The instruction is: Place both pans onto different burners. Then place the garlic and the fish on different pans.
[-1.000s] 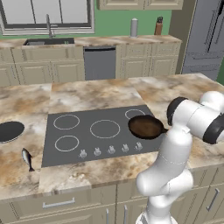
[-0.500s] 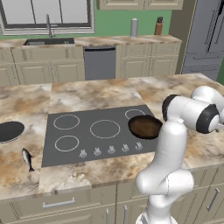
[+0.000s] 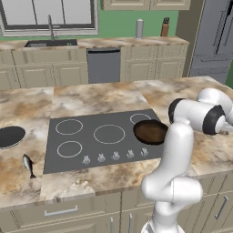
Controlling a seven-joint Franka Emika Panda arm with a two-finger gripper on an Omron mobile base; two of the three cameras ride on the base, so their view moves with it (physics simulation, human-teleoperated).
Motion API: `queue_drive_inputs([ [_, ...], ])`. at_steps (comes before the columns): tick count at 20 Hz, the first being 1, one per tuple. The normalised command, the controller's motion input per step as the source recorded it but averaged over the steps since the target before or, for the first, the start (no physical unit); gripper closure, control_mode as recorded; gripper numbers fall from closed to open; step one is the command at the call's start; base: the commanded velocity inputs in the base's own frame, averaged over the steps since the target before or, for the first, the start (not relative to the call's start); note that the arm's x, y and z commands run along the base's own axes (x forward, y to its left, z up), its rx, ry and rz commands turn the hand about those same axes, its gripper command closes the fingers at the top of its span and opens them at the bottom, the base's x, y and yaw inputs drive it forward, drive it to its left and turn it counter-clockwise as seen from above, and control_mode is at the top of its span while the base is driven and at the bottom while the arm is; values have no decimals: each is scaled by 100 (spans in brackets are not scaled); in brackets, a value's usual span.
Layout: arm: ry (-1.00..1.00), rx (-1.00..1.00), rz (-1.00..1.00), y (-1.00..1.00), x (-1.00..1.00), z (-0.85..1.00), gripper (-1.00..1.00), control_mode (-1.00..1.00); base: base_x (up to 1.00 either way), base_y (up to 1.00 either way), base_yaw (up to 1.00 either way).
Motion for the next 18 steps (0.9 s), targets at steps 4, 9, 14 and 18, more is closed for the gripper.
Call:
queue_drive_inputs([
  [4,-1,0,0,-8,0,-11,-100,-100,0,0,0],
  [9,-2,0,0,0,0,-17,-100,-100,0,0,0],
  [14,-4,0,0,-7,4,-13,-100,-100,0,0,0],
  [18,-2,0,0,-23,1,-2,-100,-100,0,0,0],
])
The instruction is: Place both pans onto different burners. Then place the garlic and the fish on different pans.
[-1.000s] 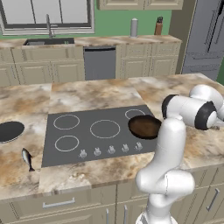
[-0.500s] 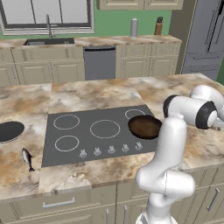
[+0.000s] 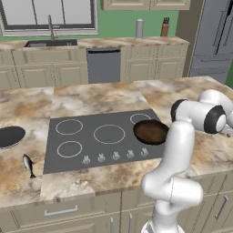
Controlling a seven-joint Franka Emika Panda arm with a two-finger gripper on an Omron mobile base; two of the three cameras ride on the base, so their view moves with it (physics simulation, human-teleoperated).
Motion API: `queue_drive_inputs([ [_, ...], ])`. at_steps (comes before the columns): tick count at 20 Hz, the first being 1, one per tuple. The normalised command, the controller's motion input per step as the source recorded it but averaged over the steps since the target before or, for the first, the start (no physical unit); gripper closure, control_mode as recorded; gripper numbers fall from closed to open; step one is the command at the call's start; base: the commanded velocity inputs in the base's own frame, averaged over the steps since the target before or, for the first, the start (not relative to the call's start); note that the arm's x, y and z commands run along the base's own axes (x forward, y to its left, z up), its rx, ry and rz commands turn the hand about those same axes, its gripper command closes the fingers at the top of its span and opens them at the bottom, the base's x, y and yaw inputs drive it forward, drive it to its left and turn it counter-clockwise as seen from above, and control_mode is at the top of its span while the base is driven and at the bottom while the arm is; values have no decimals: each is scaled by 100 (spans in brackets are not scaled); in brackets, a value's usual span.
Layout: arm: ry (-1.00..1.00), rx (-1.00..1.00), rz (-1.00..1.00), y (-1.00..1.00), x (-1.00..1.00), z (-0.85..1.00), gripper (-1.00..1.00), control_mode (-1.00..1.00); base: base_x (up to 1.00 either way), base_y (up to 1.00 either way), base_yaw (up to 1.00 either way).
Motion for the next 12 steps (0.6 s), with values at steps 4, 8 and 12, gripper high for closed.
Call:
queue_drive_inputs([
  [4,0,0,0,-19,0,0,-100,-100,0,0,0],
  [8,-1,0,0,-11,4,-2,-100,-100,0,0,0],
  [12,-3,0,0,-11,10,-6,-100,-100,0,0,0],
])
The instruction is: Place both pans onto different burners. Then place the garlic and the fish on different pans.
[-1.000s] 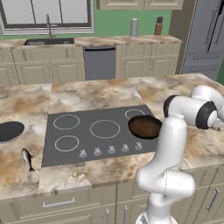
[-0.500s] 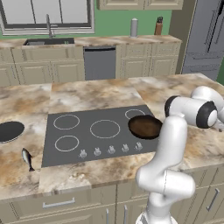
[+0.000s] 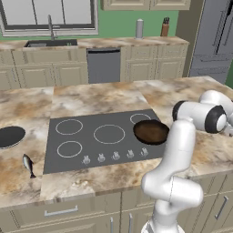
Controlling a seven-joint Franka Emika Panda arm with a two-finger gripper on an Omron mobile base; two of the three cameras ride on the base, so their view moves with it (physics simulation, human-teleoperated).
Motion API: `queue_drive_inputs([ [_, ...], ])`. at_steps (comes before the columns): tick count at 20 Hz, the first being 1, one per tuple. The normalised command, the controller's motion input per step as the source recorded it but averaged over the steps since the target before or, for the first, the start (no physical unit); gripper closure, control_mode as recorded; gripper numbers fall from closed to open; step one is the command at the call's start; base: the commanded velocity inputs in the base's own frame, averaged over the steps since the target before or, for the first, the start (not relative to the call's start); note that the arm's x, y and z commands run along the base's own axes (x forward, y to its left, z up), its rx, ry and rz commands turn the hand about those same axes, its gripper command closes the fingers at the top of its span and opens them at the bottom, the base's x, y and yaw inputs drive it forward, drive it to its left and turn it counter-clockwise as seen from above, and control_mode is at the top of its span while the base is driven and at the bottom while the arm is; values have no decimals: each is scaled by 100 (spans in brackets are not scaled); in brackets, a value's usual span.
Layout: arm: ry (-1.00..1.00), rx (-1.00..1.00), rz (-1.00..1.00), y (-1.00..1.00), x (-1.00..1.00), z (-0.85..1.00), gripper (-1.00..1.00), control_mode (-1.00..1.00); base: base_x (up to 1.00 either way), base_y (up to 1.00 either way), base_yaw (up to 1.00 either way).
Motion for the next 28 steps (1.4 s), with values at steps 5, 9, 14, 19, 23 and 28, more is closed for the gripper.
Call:
queue_drive_inputs([
  [5,-3,0,0,-14,7,-7,-100,-100,0,0,0],
  [9,-3,0,0,-16,6,-5,-100,-100,0,0,0],
  [14,-2,0,0,-7,12,-7,-100,-100,0,0,0],
  [19,-1,0,0,0,18,-7,-100,-100,0,0,0],
  [23,0,0,0,-3,13,-11,-100,-100,0,0,0],
  [28,-1,0,0,-3,7,-10,-100,-100,0,0,0],
])
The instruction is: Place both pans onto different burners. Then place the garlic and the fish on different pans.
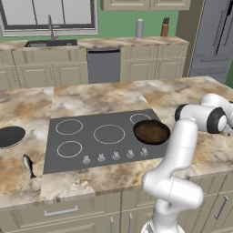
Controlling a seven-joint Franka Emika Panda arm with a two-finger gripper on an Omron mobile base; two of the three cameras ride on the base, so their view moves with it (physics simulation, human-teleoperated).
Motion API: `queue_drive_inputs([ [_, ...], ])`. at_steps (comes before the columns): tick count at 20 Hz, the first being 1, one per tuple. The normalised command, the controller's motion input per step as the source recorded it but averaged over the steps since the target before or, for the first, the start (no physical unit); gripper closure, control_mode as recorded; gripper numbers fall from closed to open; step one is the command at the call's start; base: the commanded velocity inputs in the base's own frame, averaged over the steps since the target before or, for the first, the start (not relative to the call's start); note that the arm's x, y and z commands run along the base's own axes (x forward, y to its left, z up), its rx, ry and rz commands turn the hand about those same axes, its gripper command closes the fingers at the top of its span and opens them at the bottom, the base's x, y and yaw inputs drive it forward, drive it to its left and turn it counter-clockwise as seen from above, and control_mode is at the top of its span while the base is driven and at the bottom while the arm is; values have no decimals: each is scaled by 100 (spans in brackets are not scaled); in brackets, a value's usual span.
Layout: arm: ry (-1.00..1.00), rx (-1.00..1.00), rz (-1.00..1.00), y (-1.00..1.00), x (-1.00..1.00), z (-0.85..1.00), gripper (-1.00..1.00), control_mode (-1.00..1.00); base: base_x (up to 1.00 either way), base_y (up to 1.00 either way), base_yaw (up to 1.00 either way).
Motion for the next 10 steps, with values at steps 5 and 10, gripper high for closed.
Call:
queue_drive_inputs([
  [5,-2,0,0,-15,5,-5,-100,-100,0,0,0],
  [10,-2,0,0,-19,1,-4,-100,-100,0,0,0],
])
